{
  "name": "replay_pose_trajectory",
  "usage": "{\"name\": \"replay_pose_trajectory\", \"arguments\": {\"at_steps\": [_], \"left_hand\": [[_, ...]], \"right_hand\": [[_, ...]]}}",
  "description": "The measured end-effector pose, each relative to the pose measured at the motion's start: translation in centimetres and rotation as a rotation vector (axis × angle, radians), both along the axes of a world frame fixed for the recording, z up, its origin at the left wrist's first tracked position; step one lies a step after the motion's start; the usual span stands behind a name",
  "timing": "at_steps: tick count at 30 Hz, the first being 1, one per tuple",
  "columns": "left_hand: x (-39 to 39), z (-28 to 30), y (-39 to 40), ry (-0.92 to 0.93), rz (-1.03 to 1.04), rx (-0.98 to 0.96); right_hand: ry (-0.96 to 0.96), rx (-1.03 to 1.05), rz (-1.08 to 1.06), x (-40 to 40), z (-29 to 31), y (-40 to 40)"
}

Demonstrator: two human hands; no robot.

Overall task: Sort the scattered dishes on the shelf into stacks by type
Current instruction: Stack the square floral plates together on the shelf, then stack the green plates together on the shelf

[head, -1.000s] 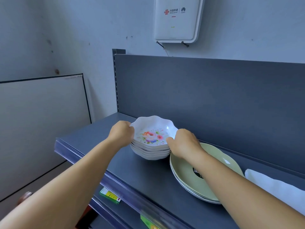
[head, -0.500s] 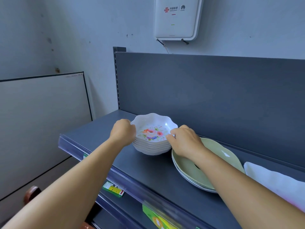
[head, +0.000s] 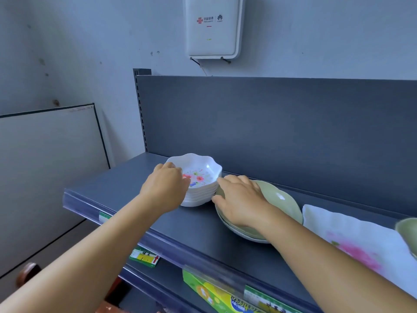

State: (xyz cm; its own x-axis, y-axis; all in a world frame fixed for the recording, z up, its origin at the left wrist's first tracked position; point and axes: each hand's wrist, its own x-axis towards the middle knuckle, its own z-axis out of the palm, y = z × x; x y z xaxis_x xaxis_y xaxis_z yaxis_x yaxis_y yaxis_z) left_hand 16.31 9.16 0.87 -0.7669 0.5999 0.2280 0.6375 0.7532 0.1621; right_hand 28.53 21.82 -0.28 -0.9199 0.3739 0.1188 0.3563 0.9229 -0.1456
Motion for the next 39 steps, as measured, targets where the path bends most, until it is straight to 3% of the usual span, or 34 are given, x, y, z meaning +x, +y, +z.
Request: {"name": "replay_pose_trajectory", "arguments": {"at_steps": [15, 22, 26, 31, 39], "left_hand": [[14.6, -0.7, 3.7, 0.079, -0.547, 0.014], [19.7, -2.4, 6.7, 0.054, -0.663, -0.047], [21.0, -3.4, 8.1, 0.069, -0.664, -0.141], [21.9, -3.8, 9.2, 0.237, -0.612, -0.211], [21.6, -4.5, 10.3, 0.071, -0.448, -0.195]], "right_hand": [[0.087, 0.014, -0.282, 15.9, -0.9, 0.5], [0.061, -0.034, -0.458, 22.2, -1.9, 1.9], [0.046, -0.066, -0.543, 25.2, -2.4, 3.4], [0.091, -0.151, -0.664, 27.4, -3.4, 5.3], [0.153, -0.249, -0.674, 27.4, -4.7, 7.1]]}}
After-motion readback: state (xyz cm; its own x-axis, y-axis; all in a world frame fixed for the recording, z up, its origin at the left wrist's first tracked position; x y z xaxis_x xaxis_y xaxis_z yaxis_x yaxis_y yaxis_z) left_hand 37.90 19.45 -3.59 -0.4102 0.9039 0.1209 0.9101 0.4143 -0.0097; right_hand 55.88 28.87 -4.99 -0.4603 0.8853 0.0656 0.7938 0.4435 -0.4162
